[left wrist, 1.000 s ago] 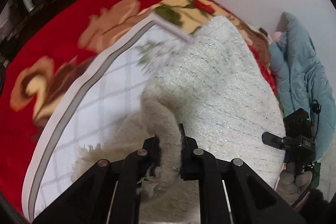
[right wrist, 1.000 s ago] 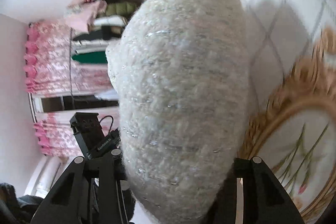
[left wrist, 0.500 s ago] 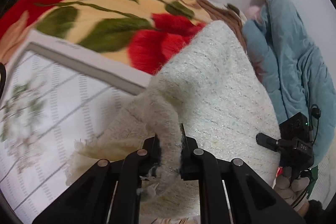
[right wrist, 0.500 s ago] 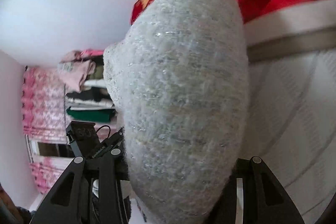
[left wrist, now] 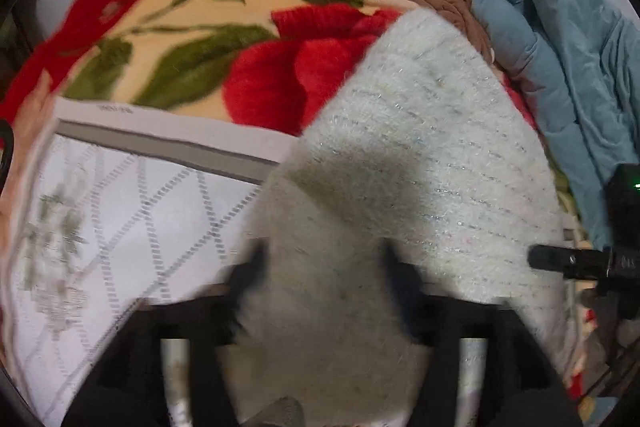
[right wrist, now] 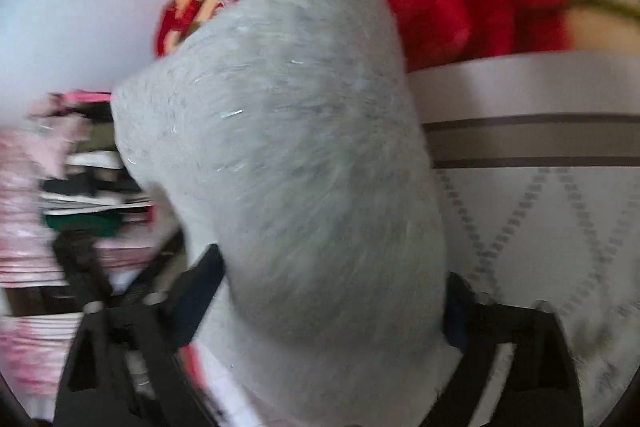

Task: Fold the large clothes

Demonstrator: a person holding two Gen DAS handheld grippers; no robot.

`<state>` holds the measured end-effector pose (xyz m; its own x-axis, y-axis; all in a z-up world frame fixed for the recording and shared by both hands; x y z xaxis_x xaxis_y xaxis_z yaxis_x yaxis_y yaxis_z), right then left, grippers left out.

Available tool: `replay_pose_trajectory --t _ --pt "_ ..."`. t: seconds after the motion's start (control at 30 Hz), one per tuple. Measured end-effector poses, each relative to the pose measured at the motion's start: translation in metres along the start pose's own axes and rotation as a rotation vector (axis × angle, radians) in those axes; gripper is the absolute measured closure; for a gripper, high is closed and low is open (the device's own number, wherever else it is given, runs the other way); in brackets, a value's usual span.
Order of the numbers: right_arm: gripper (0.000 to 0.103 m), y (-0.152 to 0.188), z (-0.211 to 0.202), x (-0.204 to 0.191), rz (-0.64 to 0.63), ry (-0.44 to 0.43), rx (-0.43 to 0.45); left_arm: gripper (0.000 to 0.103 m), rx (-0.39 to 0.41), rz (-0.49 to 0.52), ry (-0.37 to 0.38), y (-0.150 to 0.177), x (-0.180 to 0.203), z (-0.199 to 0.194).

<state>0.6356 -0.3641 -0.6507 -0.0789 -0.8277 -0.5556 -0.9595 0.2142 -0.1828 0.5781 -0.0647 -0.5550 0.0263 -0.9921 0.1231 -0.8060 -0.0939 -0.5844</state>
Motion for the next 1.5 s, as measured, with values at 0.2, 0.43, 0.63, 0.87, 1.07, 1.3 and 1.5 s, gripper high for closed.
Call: replay_pose_trajectory --t 0.2,0.43,0.63,0.87,1.07,1.3,1.5 --pt "0.0 0.032 -0.049 -0.029 -0.208 0.36 0.126 0.001 0.05 0.113 -0.134 0.011 0.011 -0.057" --pt "0.0 0.102 -0.136 -0.121 -0.252 0.622 0.303 0.0 0.073 0.108 -0.174 0.009 0.011 -0.134" --pt "0.0 0.161 -0.235 -0.194 -0.246 0.694 0.41 0.0 0.114 0.129 -0.163 0.006 0.019 -0.226" --pt "0.0 0.236 -0.344 -0.268 -0.237 0.704 0.504 0.0 0.182 0.155 -0.129 0.008 0.037 -0.345" --pt "0.0 0.297 -0.44 -0.319 -0.208 0.696 0.581 0.0 0.237 0.143 -0.094 0.017 0.043 -0.455" --pt "0.0 0.364 -0.545 -0.374 -0.238 0.685 0.694 0.0 0.319 0.134 -0.103 0.024 0.051 -0.562" --pt "0.0 0.411 -0.609 -0.409 -0.273 0.653 0.751 0.0 0.369 0.111 -0.094 0.035 0.056 -0.621"
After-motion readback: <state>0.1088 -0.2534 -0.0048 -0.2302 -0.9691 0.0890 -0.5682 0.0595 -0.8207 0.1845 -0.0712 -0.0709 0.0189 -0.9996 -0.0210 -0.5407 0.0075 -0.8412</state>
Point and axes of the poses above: each gripper's, at about its wrist camera, not at the fingertips, and z roughly the way its jaws point, x to its right, y to its underside, the point moved 5 cm from there along z, roughly the way its jaws point, and after that the axes turned 11 degrees about x, right-handed, at the moved point
